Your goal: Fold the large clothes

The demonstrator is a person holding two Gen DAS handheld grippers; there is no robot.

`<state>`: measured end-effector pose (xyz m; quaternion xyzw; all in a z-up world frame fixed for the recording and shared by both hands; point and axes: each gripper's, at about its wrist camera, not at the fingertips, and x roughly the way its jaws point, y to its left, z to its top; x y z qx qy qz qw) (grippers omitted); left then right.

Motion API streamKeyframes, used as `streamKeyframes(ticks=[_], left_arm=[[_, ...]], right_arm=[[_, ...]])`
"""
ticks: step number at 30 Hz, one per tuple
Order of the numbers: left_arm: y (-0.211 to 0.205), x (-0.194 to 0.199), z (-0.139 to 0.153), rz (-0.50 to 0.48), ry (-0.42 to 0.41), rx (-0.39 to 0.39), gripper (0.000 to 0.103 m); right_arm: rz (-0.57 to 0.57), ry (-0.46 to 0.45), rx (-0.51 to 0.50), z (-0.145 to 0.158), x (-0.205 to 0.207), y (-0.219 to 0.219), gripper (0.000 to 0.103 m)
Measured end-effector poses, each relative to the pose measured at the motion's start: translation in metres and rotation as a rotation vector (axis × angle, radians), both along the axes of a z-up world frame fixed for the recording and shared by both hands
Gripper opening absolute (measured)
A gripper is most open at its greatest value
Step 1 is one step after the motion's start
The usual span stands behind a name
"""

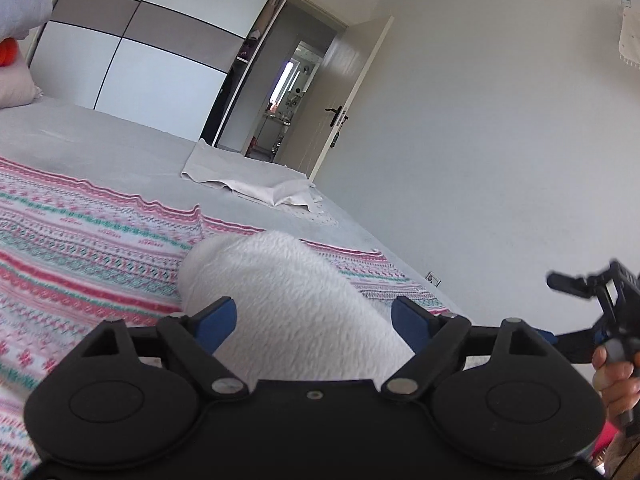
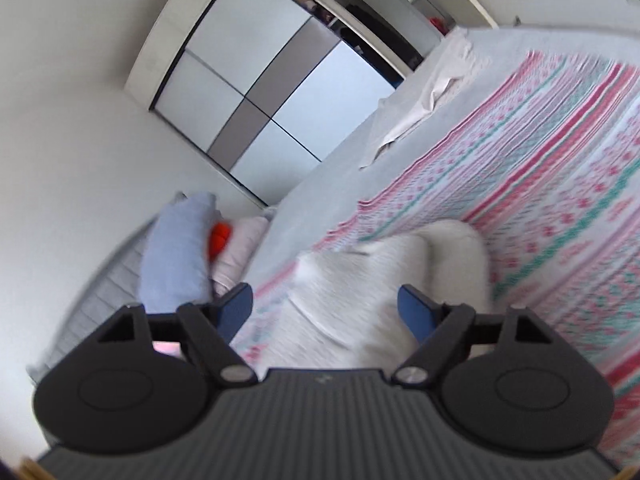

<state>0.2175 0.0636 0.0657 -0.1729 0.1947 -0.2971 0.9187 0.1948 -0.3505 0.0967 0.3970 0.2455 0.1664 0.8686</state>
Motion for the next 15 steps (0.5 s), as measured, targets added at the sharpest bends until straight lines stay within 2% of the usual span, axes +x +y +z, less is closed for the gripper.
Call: streamKeyframes(ticks=[3,4,6,7,8,9,10,11,13,15], left_arm=[[-0.014,0.018,0.001,-0.002,0.000,0.011,0.080],[-0.019,0.023,0.000,0.000,0.004,0.025,0.080],[-0.026,0.028,-0.002,-0.002,0.013,0.052,0.080],[-0.031,0.029,-0.004,-0.005,0.017,0.068,0.080],[-0.034,0.030,-0.006,-0.005,0.019,0.085,0.080],[-0.037,0.031,-0.007,-0.008,0.019,0.102,0.080],[-0.040,0.030,-0.008,-0.010,0.015,0.120,0.080],[-0.042,0.030,-0.007,-0.012,0.005,0.137,0.080],[-0.045,0.027,-0.001,-0.020,-0.039,0.145,0.080],[-0.051,0.025,0.007,-0.031,-0.082,0.141,0.080]], right_arm=[[-0.085,0.127,-0.090,-0.006,0.051,0.015,0.079],[-0.110,0.197,-0.136,-0.014,0.066,0.021,0.079],[-0.115,0.346,-0.163,-0.042,0.094,0.028,0.078],[-0.092,0.411,-0.169,-0.058,0.102,0.031,0.075],[-0.089,0.443,-0.196,-0.069,0.104,0.035,0.062],[-0.097,0.425,-0.252,-0.074,0.100,0.042,0.049],[-0.100,0.377,-0.310,-0.073,0.093,0.049,0.041],[-0.083,0.319,-0.310,-0.069,0.084,0.052,0.022],[-0.088,0.197,-0.241,-0.057,0.059,0.045,0.019],[-0.129,0.093,-0.221,-0.048,0.036,0.036,0.019]])
